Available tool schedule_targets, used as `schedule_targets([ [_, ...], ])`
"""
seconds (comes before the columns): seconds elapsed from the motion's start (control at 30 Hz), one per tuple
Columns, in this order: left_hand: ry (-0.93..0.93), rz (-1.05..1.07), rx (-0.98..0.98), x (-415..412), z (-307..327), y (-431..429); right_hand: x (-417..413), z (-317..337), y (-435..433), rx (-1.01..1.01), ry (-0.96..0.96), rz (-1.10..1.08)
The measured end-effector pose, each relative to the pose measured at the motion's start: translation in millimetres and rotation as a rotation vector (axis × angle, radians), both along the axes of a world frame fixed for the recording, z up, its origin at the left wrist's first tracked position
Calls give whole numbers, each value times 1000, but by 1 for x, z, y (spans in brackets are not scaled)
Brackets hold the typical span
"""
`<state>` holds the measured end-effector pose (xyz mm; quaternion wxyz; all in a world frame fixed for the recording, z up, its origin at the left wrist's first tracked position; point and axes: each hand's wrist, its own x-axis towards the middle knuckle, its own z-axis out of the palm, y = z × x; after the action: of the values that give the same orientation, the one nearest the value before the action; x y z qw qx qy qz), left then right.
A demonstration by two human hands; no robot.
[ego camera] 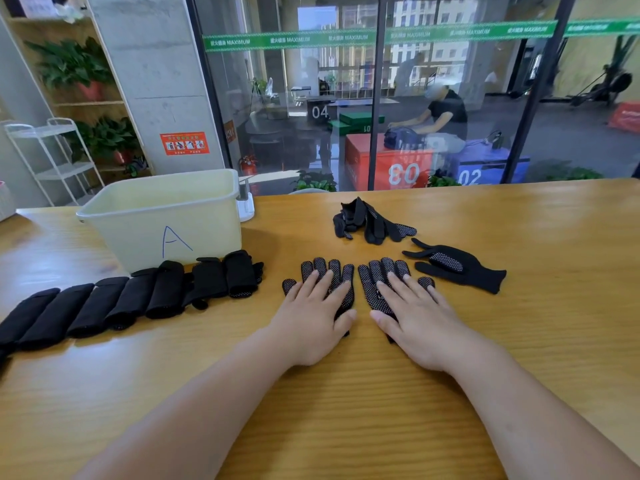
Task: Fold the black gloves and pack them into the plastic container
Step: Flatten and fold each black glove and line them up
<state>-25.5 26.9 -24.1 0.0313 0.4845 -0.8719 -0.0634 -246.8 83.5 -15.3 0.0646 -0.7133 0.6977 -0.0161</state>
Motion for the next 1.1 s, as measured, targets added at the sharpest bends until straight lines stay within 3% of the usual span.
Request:
schedule_targets([
  [0.13, -37, 2, 24, -1, -4, 0, 4, -3, -6, 21, -22, -1],
  [0.3, 75, -32, -82, 12, 2, 19, 4, 0, 15, -109, -77, -4],
  [0.47, 20, -137, -24, 34, -7, 41, 6, -3, 40, -25, -96, 52],
  [0.57, 88, -141, -51, 36, -8, 41, 3, -3, 37, -222, -198, -4],
  [0.7, 214, -32, -218, 41, 1, 40, -17, -2, 39, -510, -201, -327],
  [0.83, 308, 164, -264, 47, 3, 31, -26, -3, 39, -344, -97, -504],
  [0.97, 335, 223, -196, 52, 0, 28, -12, -4, 36, -313, -35, -451],
  [1.1, 352, 221, -179, 52, -1, 25, -9, -5, 33, -302, -98, -420],
])
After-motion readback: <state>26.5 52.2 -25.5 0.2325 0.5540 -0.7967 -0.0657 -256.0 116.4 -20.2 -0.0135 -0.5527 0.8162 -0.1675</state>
